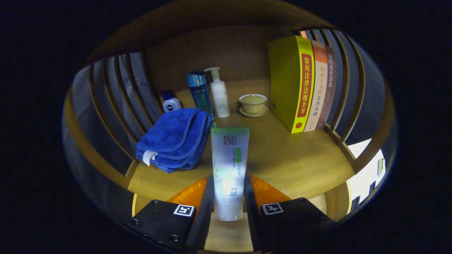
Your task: Pull open the drawer, take out the items inside it, and place them on the countertop above the cabinet.
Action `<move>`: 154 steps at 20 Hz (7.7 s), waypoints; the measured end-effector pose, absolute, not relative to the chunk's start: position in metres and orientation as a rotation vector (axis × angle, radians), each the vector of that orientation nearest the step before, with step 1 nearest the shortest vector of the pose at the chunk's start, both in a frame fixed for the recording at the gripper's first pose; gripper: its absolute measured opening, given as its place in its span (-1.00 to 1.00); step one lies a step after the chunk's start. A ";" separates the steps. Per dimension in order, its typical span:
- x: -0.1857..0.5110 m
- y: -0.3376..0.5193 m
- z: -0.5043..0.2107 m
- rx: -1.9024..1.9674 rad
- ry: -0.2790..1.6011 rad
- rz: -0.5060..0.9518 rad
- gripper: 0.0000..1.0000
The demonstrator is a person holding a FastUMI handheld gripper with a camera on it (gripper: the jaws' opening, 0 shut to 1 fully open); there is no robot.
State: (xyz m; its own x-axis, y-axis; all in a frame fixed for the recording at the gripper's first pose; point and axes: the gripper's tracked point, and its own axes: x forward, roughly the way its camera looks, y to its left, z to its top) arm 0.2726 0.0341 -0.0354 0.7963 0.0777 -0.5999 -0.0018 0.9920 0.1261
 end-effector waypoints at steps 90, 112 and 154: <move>0.025 0.040 -0.136 0.093 0.366 0.001 0.97; 0.150 0.036 -0.114 0.018 0.274 -0.016 0.98; 0.038 0.038 0.025 -0.026 0.027 -0.027 0.98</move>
State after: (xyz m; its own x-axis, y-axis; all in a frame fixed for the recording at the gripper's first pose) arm 0.0385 0.0383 0.0249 0.9993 -0.0271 -0.0265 0.0264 0.9993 -0.0262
